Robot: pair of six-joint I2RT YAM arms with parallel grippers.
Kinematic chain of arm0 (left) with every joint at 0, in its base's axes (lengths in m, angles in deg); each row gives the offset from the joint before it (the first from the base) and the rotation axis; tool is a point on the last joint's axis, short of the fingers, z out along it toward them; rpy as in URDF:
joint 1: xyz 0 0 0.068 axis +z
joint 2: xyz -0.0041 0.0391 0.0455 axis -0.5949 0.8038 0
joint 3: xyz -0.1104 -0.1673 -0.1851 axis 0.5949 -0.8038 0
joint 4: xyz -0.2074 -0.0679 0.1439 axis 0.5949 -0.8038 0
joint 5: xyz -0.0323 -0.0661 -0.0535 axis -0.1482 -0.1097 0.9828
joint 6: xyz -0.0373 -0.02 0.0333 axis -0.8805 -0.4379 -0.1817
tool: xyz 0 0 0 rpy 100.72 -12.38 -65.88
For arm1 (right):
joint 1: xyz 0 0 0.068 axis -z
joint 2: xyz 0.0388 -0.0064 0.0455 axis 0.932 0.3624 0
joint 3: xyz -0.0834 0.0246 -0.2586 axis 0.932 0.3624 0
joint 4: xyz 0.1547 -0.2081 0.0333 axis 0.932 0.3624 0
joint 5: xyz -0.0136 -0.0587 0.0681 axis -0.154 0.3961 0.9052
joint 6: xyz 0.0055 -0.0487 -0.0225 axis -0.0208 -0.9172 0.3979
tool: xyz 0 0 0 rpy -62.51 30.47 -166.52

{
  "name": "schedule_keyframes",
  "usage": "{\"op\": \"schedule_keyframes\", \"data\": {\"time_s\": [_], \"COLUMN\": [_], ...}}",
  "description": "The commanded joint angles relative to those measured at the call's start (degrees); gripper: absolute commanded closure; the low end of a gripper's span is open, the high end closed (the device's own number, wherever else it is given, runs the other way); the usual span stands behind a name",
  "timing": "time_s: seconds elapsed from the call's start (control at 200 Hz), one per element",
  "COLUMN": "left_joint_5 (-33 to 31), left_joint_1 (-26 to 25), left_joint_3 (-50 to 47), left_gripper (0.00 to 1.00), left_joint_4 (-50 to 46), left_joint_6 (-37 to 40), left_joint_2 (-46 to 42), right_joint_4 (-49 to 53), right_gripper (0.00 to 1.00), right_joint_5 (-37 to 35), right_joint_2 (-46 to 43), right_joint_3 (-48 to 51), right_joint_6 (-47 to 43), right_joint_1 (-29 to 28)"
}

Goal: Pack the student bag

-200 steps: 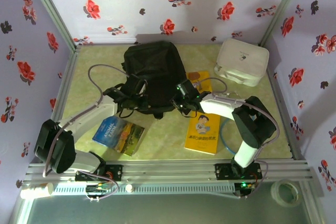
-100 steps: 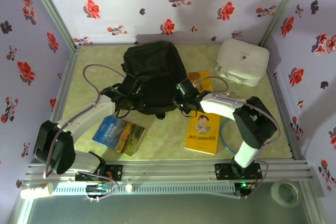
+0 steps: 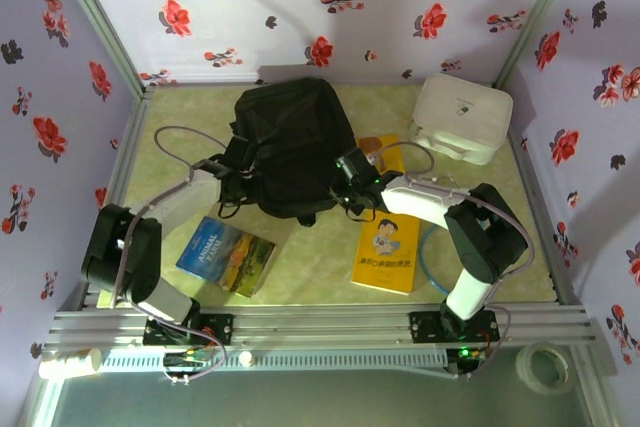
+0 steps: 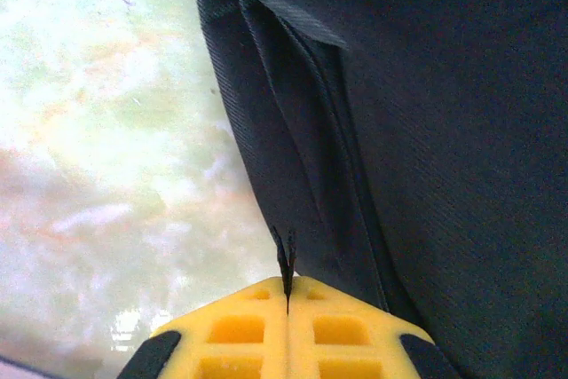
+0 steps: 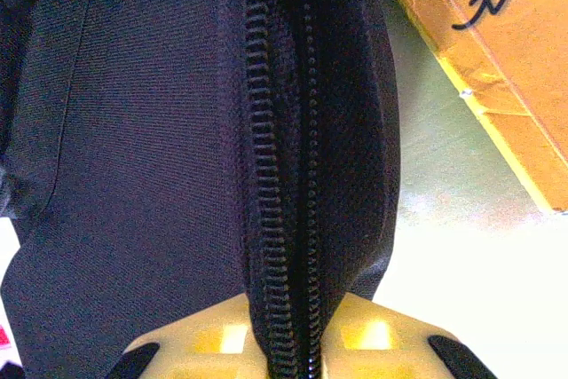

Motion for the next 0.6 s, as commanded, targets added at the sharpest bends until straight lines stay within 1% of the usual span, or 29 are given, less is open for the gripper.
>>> {"op": "schedule_keyframes", "data": {"time_s": [0.0, 0.14, 0.275, 0.435, 0.595], "left_joint_5": [-3.1, -3.1, -3.5, -3.7, -4.3], "left_joint_1": [2.6, 4.2, 5.6, 7.0, 7.9], "left_joint_3": [2.4, 3.5, 4.3, 6.9, 8.7], "left_gripper": [1.00, 1.00, 1.00, 1.00, 1.00], "left_joint_4": [1.6, 4.2, 7.4, 8.3, 9.4], "left_joint_6": [2.1, 2.9, 5.3, 7.1, 7.1], "left_joint_2": [2.2, 4.6, 6.4, 9.2, 12.0], "right_joint_4": [4.8, 5.0, 4.9, 5.4, 4.8], "right_gripper": [0.85, 0.85, 0.85, 0.86, 0.86], "right_joint_5": [-6.0, -6.3, -6.3, -6.2, -6.1], "right_joint_2": [0.5, 0.5, 0.4, 0.3, -0.1], "right_joint_3": [-1.0, -0.9, -1.0, -1.0, -0.5], "right_joint_6": [-2.2, -2.7, -4.0, -5.2, -5.4], "right_joint_1": [1.6, 1.8, 1.8, 1.8, 1.8]}}
